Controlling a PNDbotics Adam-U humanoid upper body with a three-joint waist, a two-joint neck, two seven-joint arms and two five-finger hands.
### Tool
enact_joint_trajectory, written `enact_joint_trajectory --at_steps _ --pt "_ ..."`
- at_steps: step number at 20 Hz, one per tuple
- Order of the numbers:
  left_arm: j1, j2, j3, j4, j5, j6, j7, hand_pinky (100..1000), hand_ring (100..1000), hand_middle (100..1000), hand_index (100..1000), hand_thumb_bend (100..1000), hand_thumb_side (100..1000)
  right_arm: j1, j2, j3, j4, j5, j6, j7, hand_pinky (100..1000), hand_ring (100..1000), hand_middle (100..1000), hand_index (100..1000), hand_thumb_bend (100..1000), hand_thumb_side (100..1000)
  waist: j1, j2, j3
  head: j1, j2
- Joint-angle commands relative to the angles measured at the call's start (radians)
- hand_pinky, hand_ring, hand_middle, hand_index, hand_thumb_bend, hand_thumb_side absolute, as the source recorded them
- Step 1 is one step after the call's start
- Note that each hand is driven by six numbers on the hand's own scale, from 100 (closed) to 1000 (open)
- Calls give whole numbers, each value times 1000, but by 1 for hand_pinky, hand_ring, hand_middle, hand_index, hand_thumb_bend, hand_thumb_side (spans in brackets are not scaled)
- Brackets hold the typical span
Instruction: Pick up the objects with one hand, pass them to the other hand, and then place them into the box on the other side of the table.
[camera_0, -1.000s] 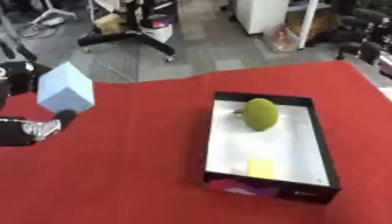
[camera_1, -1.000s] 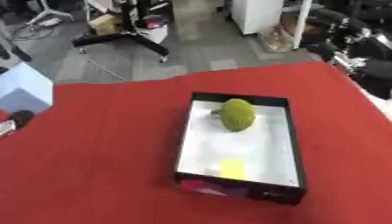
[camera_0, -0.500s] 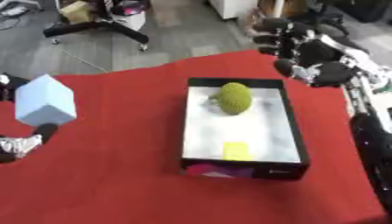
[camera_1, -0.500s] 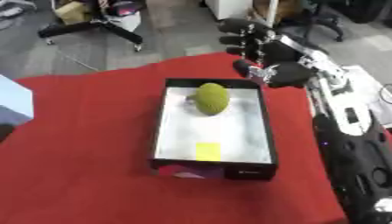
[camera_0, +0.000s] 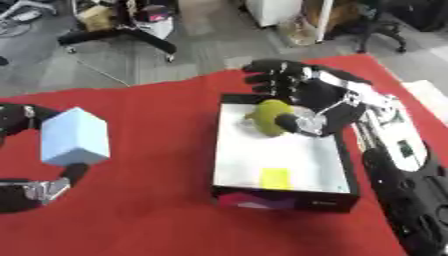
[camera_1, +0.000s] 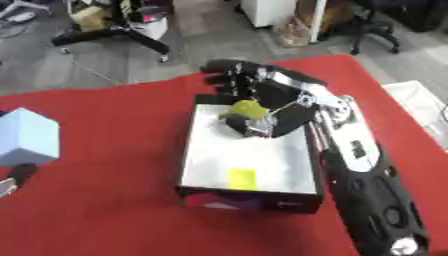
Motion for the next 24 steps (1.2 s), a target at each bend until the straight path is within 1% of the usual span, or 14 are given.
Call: enact_joint_trajectory --at_steps 1,4,5,7,9,13,16,20,24 --pt "-23 1 -4 -6 -15 -3 -2 644 516 359 447 187 100 1 -17 33 -38 -13 -18 7 1000 1000 1000 1000 309 112 -10 6 -3 20 -23" --pt "-44 -27 -17 10 -24 -2 -11 642 514 355 442 191 100 57 -83 47 -100 -55 -24 7 1000 1000 1000 1000 318 100 -10 13 11 8 -19" --pt "-52 -38 -21 15 -28 -2 -14 642 514 355 441 193 100 66 -97 48 -111 -69 -17 7 1000 1000 1000 1000 322 100 -10 15 15 6 -17" --pt "-64 -58 -28 24 -37 -5 -20 641 513 354 440 195 100 70 -103 50 -124 -83 -2 7 1000 1000 1000 1000 326 100 -10 19 20 6 -17" --pt "-75 -76 -38 30 -47 -8 -25 640 512 353 438 196 100 59 -98 57 -128 -82 0 7 1000 1000 1000 1000 323 100 -13 22 24 3 -17" --pt "-99 -104 -58 39 -66 -14 -38 639 511 352 437 194 100 29 -81 70 -117 -73 -19 7 1000 1000 1000 1000 317 100 -17 27 31 -11 -18" --pt "-122 -129 -74 48 -80 -23 -51 640 512 353 438 198 100 12 -60 75 -90 -37 -28 7 1000 998 1000 1000 317 100 -21 31 36 -29 -11" --pt "-141 -151 -93 61 -103 -42 -70 640 512 353 438 231 100 -1 -31 69 -62 23 -42 7 1000 999 1000 1000 333 100 -22 39 44 -61 7" --pt "-157 -169 -106 78 -123 -61 -76 640 512 353 438 251 100 -13 -9 75 -49 79 -49 7 1000 1000 1000 1000 341 100 -20 47 56 -79 5"
